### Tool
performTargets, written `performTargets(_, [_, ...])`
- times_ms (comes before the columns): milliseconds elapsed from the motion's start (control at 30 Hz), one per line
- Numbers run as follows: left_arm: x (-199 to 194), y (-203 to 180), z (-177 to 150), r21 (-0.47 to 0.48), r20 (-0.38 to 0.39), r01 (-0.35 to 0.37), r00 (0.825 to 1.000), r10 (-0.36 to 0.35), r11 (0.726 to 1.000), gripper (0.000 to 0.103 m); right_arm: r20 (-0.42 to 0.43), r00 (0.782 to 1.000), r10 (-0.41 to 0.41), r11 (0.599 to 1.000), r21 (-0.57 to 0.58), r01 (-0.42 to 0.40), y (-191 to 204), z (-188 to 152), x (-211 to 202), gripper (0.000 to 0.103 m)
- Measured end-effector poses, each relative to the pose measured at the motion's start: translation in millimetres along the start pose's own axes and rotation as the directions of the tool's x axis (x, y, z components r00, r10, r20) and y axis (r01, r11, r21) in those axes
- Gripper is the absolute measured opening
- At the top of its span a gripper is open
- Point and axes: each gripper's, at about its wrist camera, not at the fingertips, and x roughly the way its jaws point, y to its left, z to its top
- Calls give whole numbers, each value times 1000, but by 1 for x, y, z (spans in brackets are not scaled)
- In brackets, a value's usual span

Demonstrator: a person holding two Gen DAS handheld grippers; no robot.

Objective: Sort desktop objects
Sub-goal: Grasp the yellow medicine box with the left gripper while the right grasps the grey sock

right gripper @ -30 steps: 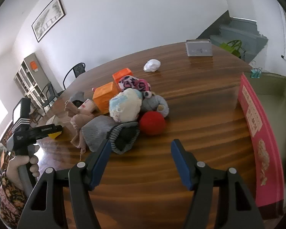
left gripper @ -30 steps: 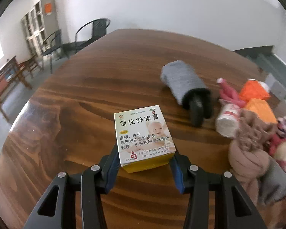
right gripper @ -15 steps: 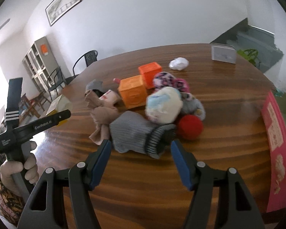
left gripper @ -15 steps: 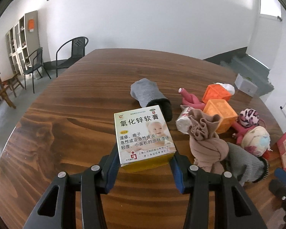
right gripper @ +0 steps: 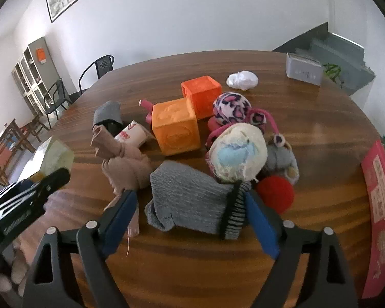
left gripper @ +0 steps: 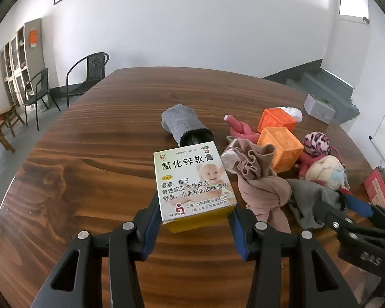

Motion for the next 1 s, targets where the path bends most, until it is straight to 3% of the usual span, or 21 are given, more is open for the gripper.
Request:
performTargets(133, [-2,1,0,-1,3,5,1000,-5,1000,50,11,998,-58,998,-29,58,3,1,9,85])
performTargets(200, [-3,0,0,0,4,7,1000,-7,1000,50,20,997,-76,996,-48,77,5,-1,10,66])
performTargets(233, [-3,0,0,2,4,8,1000,-8,1000,50,21,997,-73,996,-54,74,5,-1,9,62])
performTargets(300, [-3,-1,-1,6,5,8,1000,-8,1000,50,24,998,-60,996,-65,61,6,-2,6,44])
performTargets(433, [-4,-5,-2,17,11,10,1000,-10,1000,50,31,999,-5,998,-63,7,5,-8,-5,33])
performTargets(567, [-5,-8,-3,30,17,15,1000,-16,999,50,54,997,54,998,-30,-53,-1,-14,-25,29])
performTargets(667, [-4,-11,-3,39,22,15,1000,-15,999,50,82,994,76,997,-11,-75,-6,-16,-41,9])
performTargets(1000, [-6,-25,-8,62,28,36,999,-38,997,50,122,991,49,997,55,-55,-33,-25,-74,8])
